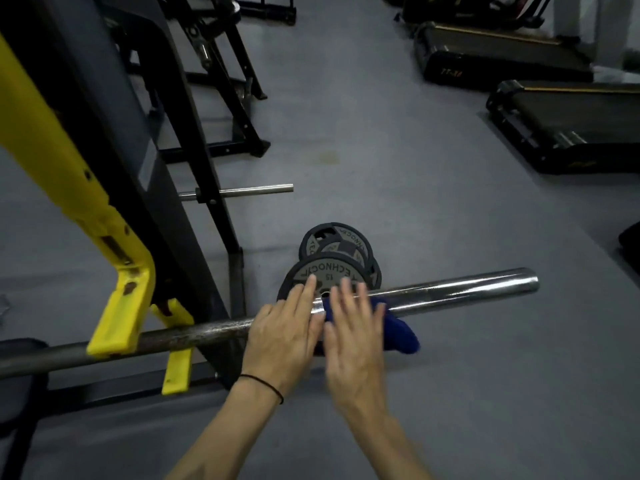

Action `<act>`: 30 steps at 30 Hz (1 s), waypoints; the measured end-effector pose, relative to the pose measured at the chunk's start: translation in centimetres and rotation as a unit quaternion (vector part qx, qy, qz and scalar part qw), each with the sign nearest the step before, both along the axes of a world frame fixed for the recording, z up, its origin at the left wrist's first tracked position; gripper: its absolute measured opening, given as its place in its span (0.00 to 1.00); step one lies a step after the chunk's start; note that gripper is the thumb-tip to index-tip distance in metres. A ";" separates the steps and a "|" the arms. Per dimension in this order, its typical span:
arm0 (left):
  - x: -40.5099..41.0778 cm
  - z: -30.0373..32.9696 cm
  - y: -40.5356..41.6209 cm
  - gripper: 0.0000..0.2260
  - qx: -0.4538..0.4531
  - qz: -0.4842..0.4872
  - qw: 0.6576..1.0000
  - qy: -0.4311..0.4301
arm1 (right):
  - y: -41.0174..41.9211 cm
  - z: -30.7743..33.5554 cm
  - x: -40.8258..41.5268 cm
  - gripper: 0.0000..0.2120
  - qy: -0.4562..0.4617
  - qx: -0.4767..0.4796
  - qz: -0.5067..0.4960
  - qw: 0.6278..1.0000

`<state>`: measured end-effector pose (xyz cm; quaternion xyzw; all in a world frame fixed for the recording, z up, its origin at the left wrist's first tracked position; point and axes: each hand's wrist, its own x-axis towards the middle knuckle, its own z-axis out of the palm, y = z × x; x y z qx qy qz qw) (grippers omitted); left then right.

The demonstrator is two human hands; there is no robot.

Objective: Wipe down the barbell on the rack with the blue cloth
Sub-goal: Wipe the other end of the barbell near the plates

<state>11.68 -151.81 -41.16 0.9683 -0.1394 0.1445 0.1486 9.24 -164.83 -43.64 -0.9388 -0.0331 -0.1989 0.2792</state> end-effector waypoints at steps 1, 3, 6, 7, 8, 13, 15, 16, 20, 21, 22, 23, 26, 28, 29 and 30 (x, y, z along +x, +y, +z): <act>0.2 0.1 -0.2 0.24 -0.004 0.014 1.000 0.000 | 0.1 0.4 0.0 0.25 0.006 -0.023 0.045 0.999; 0.7 0.6 -0.6 0.22 -0.019 0.050 0.999 0.009 | -2.3 1.5 1.1 0.25 0.001 -0.099 0.103 0.990; 1.6 2.6 -1.5 0.20 -0.003 0.114 0.989 0.092 | -8.0 1.2 2.4 0.25 -0.002 -0.133 0.040 0.990; 2.0 2.9 -1.8 0.21 0.007 0.140 0.981 0.133 | -9.1 1.1 2.5 0.25 0.012 -0.094 -0.016 0.995; 2.2 3.1 -2.0 0.23 0.002 0.167 0.973 0.161 | -9.1 0.9 2.5 0.25 0.020 -0.045 -0.066 0.997; 2.3 2.6 -2.5 0.22 -0.048 0.197 0.969 0.145 | -1.2 0.8 0.7 0.25 -0.006 -0.031 -0.002 1.000; 2.4 2.4 -2.4 0.20 -0.074 0.187 0.972 0.119 | -3.0 1.3 0.9 0.26 -0.018 -0.116 0.128 0.985; 2.4 2.3 -2.4 0.19 -0.089 0.185 0.973 0.108 | -4.9 1.4 1.4 0.26 -0.027 -0.150 0.159 0.975; 2.0 2.1 -2.7 0.15 -0.126 0.183 0.972 0.070 | -10.7 1.4 2.6 0.25 0.002 -0.072 -0.028 0.997; 1.8 2.1 -2.7 0.14 -0.128 0.183 0.973 0.064 | -9.7 1.1 2.7 0.25 0.010 -0.029 -0.093 0.995; 1.7 2.1 -2.7 0.14 -0.130 0.180 0.973 0.058 | -7.7 0.9 2.8 0.24 0.014 0.006 -0.142 0.990; 1.7 2.1 -2.8 0.14 -0.131 0.177 0.974 0.055 | -5.3 1.1 2.7 0.24 0.011 0.026 -0.152 0.988; 1.9 1.9 -2.6 0.19 -0.121 0.182 0.974 0.052 | 0.0 1.6 1.5 0.23 -0.010 -0.001 0.017 1.000; 1.9 1.5 -2.5 0.19 -0.119 0.176 0.977 0.027 | -1.6 2.4 1.8 0.23 0.000 -0.056 0.119 0.991; 1.8 1.3 -2.5 0.18 -0.120 0.170 0.978 0.008 | -3.2 2.6 2.4 0.23 0.008 -0.091 0.137 0.986; 1.8 1.2 -2.5 0.17 -0.123 0.165 0.979 -0.010 | -5.0 2.8 3.0 0.23 0.023 -0.111 0.126 0.986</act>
